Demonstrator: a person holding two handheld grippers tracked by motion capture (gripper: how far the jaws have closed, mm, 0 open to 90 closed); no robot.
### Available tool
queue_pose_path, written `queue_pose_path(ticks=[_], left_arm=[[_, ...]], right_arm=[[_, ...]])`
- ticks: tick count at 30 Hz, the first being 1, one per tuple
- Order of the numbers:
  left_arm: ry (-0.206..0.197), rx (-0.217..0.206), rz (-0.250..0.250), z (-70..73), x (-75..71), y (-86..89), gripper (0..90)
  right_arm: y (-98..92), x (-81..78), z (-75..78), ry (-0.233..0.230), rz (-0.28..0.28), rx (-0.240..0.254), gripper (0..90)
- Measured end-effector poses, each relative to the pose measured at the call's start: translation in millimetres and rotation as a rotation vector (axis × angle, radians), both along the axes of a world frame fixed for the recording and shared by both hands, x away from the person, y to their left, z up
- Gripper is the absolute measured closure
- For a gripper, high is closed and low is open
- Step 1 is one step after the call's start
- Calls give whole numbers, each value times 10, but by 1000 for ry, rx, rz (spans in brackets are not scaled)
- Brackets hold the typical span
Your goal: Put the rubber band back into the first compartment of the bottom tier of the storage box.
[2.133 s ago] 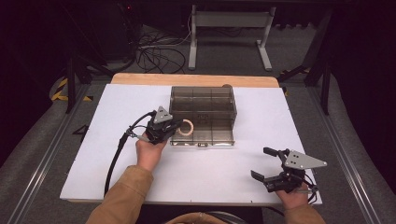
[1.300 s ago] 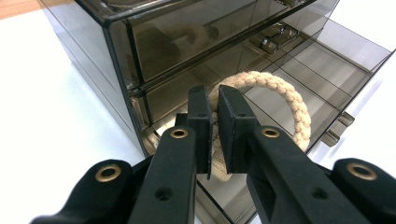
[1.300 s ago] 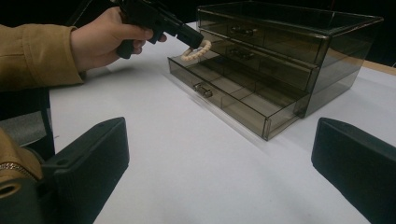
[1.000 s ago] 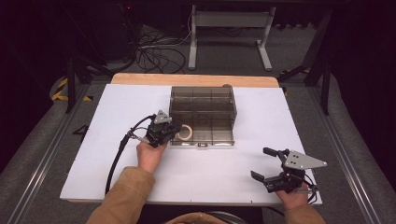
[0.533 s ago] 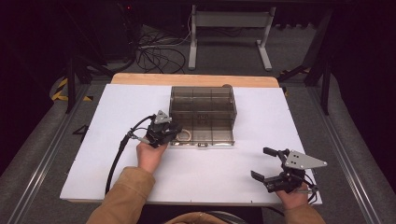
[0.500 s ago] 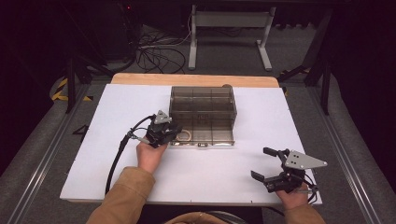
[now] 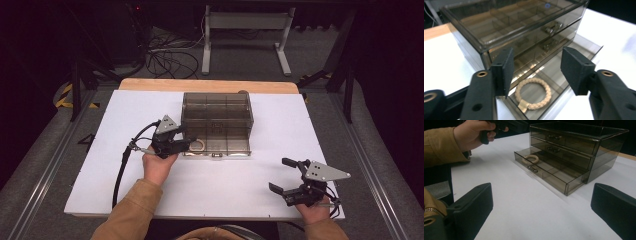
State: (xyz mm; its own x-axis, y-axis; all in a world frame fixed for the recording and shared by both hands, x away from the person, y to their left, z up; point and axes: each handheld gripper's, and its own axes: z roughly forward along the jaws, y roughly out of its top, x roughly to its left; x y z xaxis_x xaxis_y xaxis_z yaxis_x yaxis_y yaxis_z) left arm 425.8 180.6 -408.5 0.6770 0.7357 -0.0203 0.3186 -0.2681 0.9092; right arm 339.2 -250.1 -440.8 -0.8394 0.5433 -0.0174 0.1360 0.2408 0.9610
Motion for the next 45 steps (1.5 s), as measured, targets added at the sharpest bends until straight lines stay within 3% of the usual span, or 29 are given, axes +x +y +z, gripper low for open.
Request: queue_pose_path(ticks=[3,13,23,29,37,45], left_arm=[[-27,4,-3,51,-42,0,408],[-42,-1,-18,106,-105,11,362],[-73,-14,-82,212,-235,63,228],[-79,-53,-107,284,-322,138,164],[-96,-60,-136,366,-455,233,121],[-113,-55,-150,326,-605,412,86]], right_arm=[[0,-1,0,0,-1,0,47],[10,15,5,0,5,-4,46],[13,11,5,-1,8,-3,46],[15,14,5,-2,6,-4,46],[17,13,3,0,7,-3,46],[13,7,2,0,5,-5,46]])
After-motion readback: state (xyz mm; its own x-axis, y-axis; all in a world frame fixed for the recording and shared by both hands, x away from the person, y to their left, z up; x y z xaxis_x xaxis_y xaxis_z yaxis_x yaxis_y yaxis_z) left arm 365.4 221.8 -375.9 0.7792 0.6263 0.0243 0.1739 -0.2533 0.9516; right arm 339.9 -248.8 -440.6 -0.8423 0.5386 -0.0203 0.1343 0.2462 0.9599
